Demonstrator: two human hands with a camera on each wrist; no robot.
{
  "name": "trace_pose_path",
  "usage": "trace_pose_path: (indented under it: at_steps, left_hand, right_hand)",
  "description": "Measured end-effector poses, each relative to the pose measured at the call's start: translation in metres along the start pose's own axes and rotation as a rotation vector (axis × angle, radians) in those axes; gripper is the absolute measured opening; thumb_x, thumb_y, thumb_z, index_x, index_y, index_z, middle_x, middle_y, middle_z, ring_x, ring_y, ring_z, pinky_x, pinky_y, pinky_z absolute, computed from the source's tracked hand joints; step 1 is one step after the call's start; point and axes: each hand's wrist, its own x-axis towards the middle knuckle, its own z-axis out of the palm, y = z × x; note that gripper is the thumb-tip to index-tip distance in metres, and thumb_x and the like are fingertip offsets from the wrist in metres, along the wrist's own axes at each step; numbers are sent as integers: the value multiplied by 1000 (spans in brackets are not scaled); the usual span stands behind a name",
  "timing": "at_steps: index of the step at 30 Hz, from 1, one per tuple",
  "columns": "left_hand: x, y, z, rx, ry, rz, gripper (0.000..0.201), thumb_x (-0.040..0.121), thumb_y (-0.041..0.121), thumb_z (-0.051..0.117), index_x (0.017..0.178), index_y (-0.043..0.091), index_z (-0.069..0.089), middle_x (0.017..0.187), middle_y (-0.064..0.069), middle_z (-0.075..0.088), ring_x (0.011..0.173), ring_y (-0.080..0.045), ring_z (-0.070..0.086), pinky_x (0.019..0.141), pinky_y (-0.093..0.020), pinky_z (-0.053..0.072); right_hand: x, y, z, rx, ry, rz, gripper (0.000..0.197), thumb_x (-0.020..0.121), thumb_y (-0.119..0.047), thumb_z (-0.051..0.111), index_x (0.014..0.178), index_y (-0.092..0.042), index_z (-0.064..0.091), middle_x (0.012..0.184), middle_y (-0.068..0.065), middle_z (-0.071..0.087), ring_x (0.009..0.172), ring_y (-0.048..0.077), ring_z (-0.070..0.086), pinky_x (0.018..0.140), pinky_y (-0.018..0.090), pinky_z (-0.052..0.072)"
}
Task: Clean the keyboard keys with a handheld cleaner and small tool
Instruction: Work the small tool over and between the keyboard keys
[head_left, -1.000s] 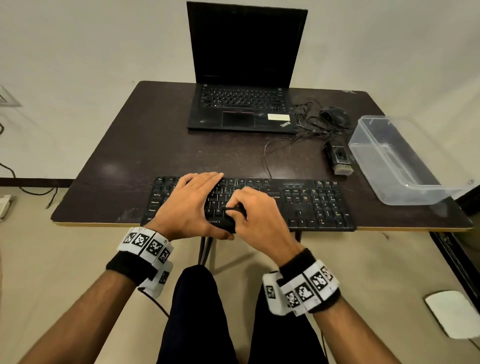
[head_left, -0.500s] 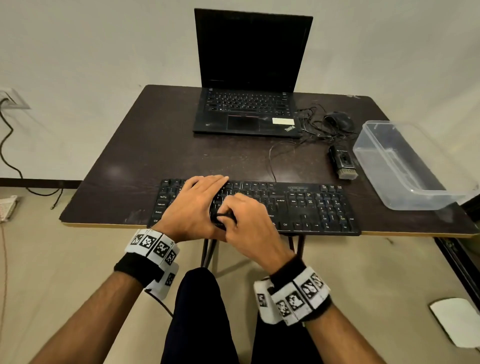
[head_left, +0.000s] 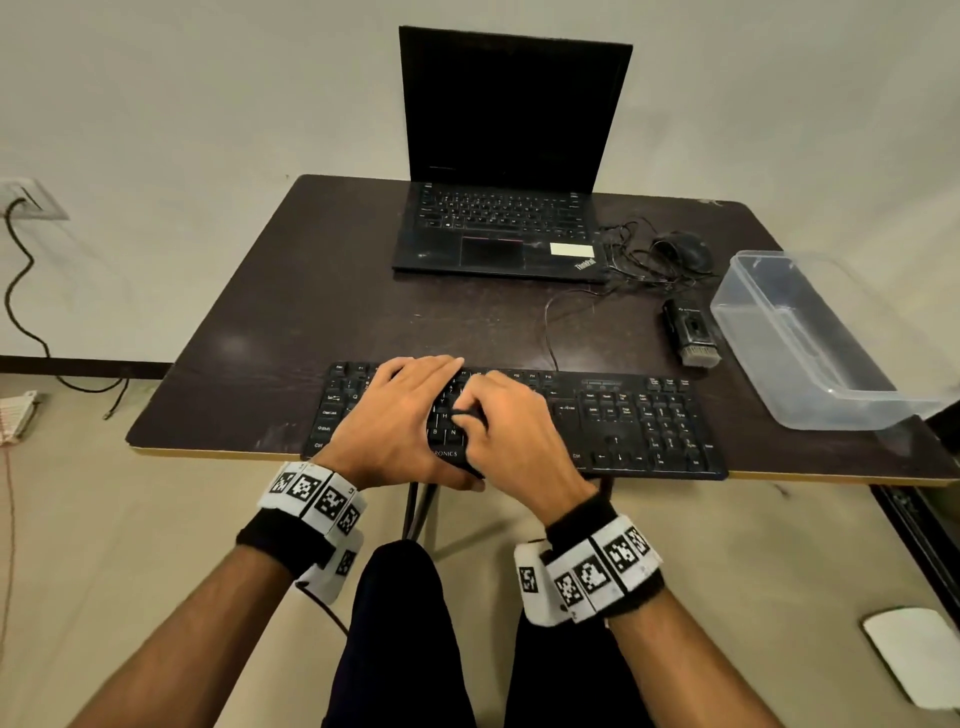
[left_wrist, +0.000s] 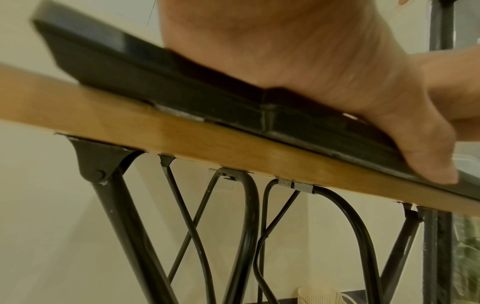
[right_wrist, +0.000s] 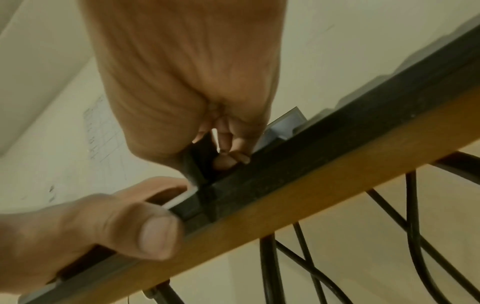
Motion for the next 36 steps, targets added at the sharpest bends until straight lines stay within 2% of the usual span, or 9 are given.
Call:
trace_pose_path:
  at_steps: [3,8,12,15,22,25,30,34,36]
  left_hand:
    - [1,0,-2,8,-18,0,144,50,97,65,160,11,34,162,0,41,151,-14,34,129,-35,12]
    - [2,0,-3,9,-34,-24,148,49,101,64,163,16,28,165,3,36,154,-13,28,129,-31,4]
    - [2,1,-2,10,-33,-20,146,49,99,65,162,13,31,163,1,39,152,-14,31,130,-36,11]
    - [1,-1,-1,7,-25,-12,144,50,98,66,161,12,33,163,1,41,152,-14,33,129,-36,12]
    - [2,0,-3,13,-34,-12,148,49,103,60,163,14,30,165,3,37,153,-13,29,130,-32,6]
    - [1,0,-2,30,-39,-12,148,49,104,58,162,13,31,164,1,39,153,-15,31,130,-38,12]
    - [1,-1,0,2,0,15,139,52,96,68,158,10,39,159,-1,46,149,-17,39,127,-38,18]
    - [2,-3,0,22,-26,-4,147,48,102,61,161,12,34,163,1,40,152,-14,33,129,-38,13]
    - [3,-2,0,27,-29,-8,149,48,105,58,162,13,32,164,2,38,153,-14,31,130,-38,12]
  right_hand:
    - [-6,15,-12,-25,14,40,23,93,-14,71,84,-28,56,95,-7,63,91,17,61,81,34,46]
    - [-30,58,-57,-97,167,264,15,92,-12,77,87,-23,68,91,-9,68,87,15,62,74,26,33]
    - [-12,29,-31,-69,121,155,13,95,-15,74,89,-23,65,95,-8,65,87,10,56,80,29,41]
    - [0,10,-13,-74,19,91,20,97,-16,69,88,-28,56,99,-7,63,89,10,51,78,27,32]
    - [-18,55,-68,-135,151,398,17,94,-14,75,84,-25,67,88,-7,67,93,22,69,77,28,41]
    - [-8,32,-54,-31,86,325,15,95,-15,75,87,-27,69,90,-7,71,90,18,69,80,30,50]
    - [13,-18,-6,-31,-50,130,4,96,-15,68,94,-19,68,103,1,70,99,22,64,86,34,48]
    - [-1,11,-33,-94,5,283,14,95,-17,71,87,-26,65,94,-7,66,92,16,61,76,29,37]
    - [-11,30,-54,-122,69,377,13,95,-15,73,87,-25,68,91,-4,69,91,19,65,78,30,44]
